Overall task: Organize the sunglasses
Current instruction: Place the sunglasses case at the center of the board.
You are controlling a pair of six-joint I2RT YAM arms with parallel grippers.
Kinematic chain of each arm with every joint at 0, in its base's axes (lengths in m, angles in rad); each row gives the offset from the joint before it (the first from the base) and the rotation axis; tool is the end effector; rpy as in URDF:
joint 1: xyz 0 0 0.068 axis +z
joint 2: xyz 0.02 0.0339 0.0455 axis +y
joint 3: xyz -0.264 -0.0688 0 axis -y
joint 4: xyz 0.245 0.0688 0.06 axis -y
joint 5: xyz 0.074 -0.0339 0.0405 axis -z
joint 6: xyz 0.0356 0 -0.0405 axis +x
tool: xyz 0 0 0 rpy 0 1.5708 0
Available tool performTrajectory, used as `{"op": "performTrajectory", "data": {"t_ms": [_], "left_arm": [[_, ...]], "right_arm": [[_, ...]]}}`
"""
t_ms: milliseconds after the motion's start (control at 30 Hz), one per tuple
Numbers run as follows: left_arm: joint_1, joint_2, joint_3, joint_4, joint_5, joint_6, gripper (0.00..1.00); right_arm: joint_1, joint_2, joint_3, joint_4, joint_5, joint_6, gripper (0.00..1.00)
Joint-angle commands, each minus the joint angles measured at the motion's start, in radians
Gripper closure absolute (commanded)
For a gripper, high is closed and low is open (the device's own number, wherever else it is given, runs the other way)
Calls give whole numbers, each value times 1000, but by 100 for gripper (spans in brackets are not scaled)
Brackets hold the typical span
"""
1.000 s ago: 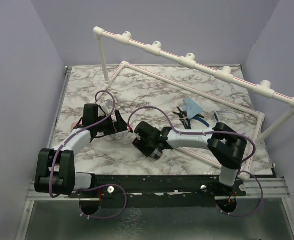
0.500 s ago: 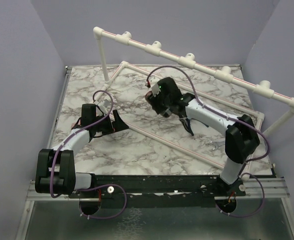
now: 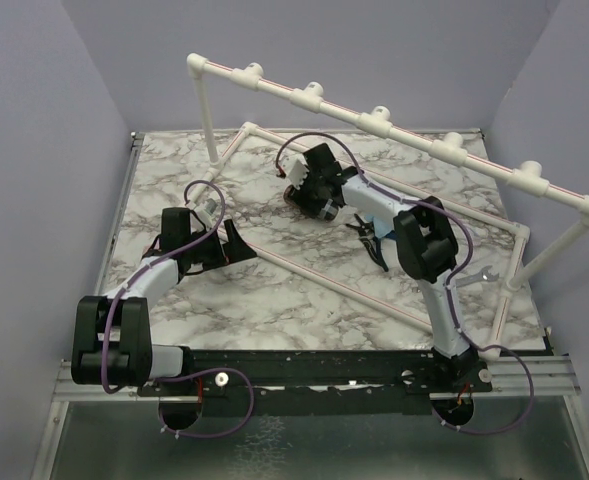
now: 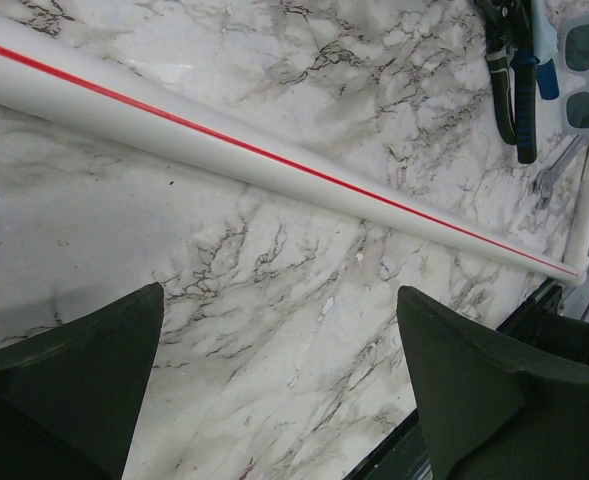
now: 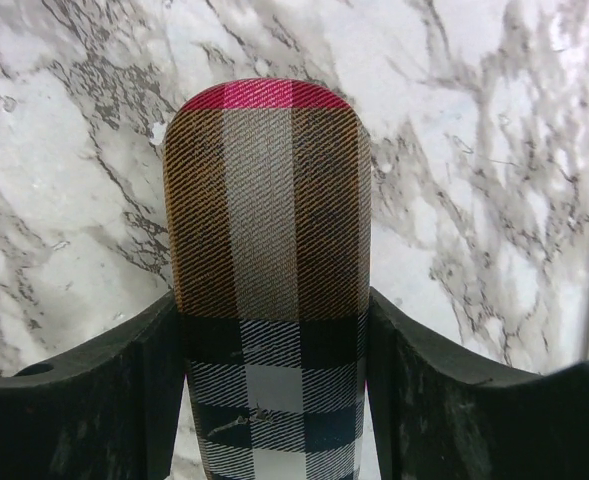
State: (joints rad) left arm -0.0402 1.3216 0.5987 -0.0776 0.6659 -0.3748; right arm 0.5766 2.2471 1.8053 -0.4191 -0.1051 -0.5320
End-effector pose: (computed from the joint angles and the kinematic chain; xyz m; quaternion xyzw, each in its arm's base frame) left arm 0.2482 -0.0320 0.1791 -0.0248 0.8841 -0.3695 0.2850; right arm 0.4202 0.2777 0.1859 -0.5084 0.7866 0.0570 0.3459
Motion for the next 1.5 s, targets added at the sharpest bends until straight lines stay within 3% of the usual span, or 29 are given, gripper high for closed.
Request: {"op": "performTrajectory", "data": {"t_ms": [0,133,200,233,300,367,500,600,700,767,867,933,1000,1133,1267,1467], "left_arm": [[8,11,32,3,32,26,2],[8,15,46,0,35,45,2],[8,14,79,-31,35,80,2],[8,15,118,-68,33,114,2],[8,24,244,-189,14,283,1],[8,43,419,-372,-38,552,1],[10,111,727,-738,-301,1086,1],[28,153,792,-886,-502,1351,1],[95,205,805,-993,-599,1531,1],[153,239,825,-1064,-573,1641,1],[250,250,795,-1064,-438,1790,1],[262,253,744,-1019,-428,1860,1],[263,261,694,-952,-428,1902,1],[263,262,605,-818,-409,1964,1],[260,287,574,-809,-343,2026,1],[249,378,615,-807,-323,1952,1]], "right_arm": [[-11,60,74,-68,-92,-84,49],[-11,65,77,-68,-112,-92,24],[-11,58,84,-75,-102,-90,3],[-11,52,89,-79,-95,-86,1],[-11,30,91,-79,-75,-76,0],[-10,-8,87,-77,-48,-59,0],[-8,-139,33,-20,-44,25,0],[5,-271,-73,67,-72,105,0],[42,-392,-184,119,-137,161,0],[69,-487,-290,174,-230,205,0],[72,-670,-577,483,-412,341,0],[72,-793,-766,706,-474,425,0],[72,-880,-892,825,-489,486,0],[72,-998,-1035,859,-472,528,0],[72,-1094,-1184,946,-441,568,0],[72,-1146,-1288,972,-416,547,0]]}}
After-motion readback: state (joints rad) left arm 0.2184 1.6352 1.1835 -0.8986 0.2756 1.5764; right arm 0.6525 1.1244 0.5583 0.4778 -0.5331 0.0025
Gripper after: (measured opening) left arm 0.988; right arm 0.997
